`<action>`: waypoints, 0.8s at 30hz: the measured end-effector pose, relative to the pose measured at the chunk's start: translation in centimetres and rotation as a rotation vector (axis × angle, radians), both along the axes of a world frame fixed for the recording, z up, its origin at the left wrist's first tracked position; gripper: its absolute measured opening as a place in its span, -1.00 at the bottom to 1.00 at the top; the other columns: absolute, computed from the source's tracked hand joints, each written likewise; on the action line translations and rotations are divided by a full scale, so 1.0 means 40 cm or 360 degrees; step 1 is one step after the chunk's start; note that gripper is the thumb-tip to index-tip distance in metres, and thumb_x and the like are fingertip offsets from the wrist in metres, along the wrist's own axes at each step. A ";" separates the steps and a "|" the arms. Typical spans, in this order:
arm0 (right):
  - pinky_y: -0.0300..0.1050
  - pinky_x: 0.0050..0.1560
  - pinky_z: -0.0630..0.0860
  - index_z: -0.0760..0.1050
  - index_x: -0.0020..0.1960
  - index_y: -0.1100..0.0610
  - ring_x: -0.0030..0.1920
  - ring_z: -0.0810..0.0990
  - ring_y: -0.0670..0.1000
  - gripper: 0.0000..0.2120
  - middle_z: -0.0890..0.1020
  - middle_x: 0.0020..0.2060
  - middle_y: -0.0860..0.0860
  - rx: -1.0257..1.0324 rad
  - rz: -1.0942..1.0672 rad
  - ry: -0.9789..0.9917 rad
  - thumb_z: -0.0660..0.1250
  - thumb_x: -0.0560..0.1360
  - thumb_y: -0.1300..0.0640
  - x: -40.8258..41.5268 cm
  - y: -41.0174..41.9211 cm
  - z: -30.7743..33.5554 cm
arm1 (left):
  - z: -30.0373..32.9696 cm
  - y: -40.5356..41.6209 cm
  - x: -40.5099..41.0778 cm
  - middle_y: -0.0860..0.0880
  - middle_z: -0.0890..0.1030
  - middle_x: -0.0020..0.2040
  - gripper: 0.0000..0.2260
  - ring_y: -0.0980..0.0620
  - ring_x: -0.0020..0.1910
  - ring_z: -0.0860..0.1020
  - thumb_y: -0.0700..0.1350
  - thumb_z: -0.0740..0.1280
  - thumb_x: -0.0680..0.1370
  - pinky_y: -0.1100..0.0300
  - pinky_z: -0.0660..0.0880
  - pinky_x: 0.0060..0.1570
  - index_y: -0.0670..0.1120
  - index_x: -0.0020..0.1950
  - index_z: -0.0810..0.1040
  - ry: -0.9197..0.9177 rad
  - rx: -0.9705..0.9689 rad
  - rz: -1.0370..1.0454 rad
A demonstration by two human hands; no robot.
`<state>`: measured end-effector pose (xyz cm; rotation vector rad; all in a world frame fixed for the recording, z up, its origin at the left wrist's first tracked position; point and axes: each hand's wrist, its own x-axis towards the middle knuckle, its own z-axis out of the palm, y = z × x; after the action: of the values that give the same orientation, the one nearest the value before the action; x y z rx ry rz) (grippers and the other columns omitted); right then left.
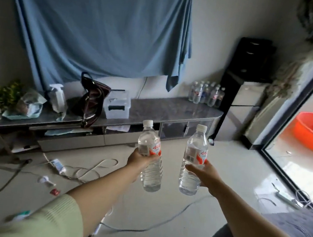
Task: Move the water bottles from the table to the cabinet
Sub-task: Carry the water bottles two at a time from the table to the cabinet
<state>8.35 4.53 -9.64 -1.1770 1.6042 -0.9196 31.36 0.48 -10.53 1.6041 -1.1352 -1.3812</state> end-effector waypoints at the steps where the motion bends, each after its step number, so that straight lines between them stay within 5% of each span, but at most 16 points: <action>1: -0.05 -0.08 0.60 0.48 0.05 0.03 -0.12 0.64 0.01 -0.78 0.65 -0.12 0.02 0.0004 -0.0057 -0.0012 0.46 0.47 0.15 -0.020 -0.035 -0.003 | 0.000 -0.049 -0.021 0.01 0.65 -0.12 -0.76 0.03 -0.14 0.61 -0.10 0.56 0.35 0.18 0.52 -0.05 0.02 -0.10 0.55 -0.0001 -0.0001 -0.0045; 9: -0.08 -0.23 0.64 0.49 0.16 0.10 -0.06 0.69 0.09 -0.68 0.68 -0.04 0.11 0.0037 -0.0400 -0.0189 0.48 0.45 0.16 -0.159 -0.215 -0.045 | -0.007 -0.368 -0.201 0.02 0.67 -0.08 -0.67 0.02 -0.10 0.62 -0.06 0.57 0.32 0.10 0.56 -0.03 -0.01 0.02 0.59 -0.0022 0.0057 -0.0302; 19: -0.02 -0.16 0.65 0.49 0.17 0.09 -0.05 0.69 0.11 -0.66 0.68 -0.03 0.11 0.0107 -0.0535 -0.0111 0.49 0.44 0.14 -0.522 -0.464 -0.086 | -0.058 -0.664 -0.560 -0.02 0.68 0.01 -0.61 -0.03 0.01 0.63 -0.02 0.57 0.30 0.08 0.54 0.09 -0.02 0.08 0.61 -0.0032 0.0077 -0.0546; 24: -0.02 -0.13 0.65 0.47 0.20 0.12 -0.02 0.68 0.11 -0.64 0.67 0.01 0.14 0.0059 -0.0492 -0.0110 0.48 0.45 0.13 -0.726 -0.640 -0.031 | -0.001 -0.825 -0.752 0.01 0.63 -0.07 -0.76 0.04 -0.09 0.57 -0.13 0.50 0.43 0.13 0.44 -0.02 -0.05 0.06 0.57 0.0116 0.0063 -0.0463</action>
<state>-20.71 -21.05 -10.87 -0.8752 1.7684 -1.1085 1.27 -32.51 -10.58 1.4437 -1.3440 -1.6424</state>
